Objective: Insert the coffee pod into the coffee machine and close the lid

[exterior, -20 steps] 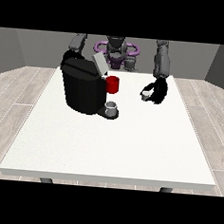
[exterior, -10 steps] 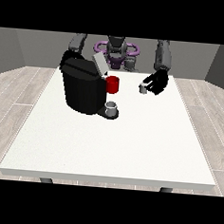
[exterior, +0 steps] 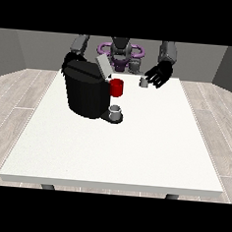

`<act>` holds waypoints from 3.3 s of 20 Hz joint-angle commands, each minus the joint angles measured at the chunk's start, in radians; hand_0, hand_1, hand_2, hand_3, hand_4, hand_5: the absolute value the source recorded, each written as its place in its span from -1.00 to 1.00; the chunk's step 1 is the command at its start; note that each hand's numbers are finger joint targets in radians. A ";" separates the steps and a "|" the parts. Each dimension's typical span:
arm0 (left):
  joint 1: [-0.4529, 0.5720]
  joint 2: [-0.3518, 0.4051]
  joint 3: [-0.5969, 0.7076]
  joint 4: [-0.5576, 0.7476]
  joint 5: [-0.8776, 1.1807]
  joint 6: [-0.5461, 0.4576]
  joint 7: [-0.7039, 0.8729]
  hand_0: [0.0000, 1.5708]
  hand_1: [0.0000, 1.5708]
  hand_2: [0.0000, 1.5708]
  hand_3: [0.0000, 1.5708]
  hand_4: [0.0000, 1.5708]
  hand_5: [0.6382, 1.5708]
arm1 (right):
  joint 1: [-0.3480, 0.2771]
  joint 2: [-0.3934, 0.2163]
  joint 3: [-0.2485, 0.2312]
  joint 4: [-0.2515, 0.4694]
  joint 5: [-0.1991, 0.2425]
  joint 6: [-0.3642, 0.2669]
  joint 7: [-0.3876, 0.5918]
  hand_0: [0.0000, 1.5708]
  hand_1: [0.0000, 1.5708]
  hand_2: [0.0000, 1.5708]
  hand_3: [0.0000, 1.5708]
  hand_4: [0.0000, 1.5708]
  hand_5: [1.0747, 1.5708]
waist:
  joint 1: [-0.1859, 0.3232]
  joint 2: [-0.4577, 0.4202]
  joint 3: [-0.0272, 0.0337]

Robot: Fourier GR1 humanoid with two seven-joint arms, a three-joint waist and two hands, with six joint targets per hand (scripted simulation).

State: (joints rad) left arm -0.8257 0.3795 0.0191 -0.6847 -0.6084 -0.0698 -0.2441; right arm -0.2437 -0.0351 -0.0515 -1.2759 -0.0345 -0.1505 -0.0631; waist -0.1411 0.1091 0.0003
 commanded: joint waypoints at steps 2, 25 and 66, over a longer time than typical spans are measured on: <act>-0.069 0.075 0.048 0.004 0.022 -0.092 0.009 0.59 0.59 0.69 0.64 -0.27 1.00 | -0.003 0.006 0.018 -0.011 0.011 0.002 -0.009 -1.00 -1.00 -1.00 -1.00 -0.42 1.00 | -0.018 0.007 -0.0003; -0.333 0.077 0.108 0.033 -0.003 -0.073 0.154 0.61 0.61 0.65 0.57 -0.37 1.00 | -0.095 -0.007 0.041 -0.090 0.023 0.000 0.014 -1.00 -1.00 -1.00 -1.00 -0.30 1.00 | -0.147 0.119 0.0000; -0.317 0.059 0.099 0.088 -0.064 -0.080 0.093 0.44 0.44 0.49 0.31 -0.44 1.00 | -0.059 -0.043 -0.024 -0.130 -0.032 0.014 0.034 -1.00 -1.00 -1.00 -1.00 -0.45 1.00 | -0.157 0.153 -0.0003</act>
State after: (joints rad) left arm -1.1619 0.4285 0.1193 -0.6075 -0.6652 -0.1463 -0.1313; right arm -0.3156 -0.0554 -0.0593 -1.3950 -0.0443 -0.1615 -0.0469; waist -0.2882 0.2647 0.0013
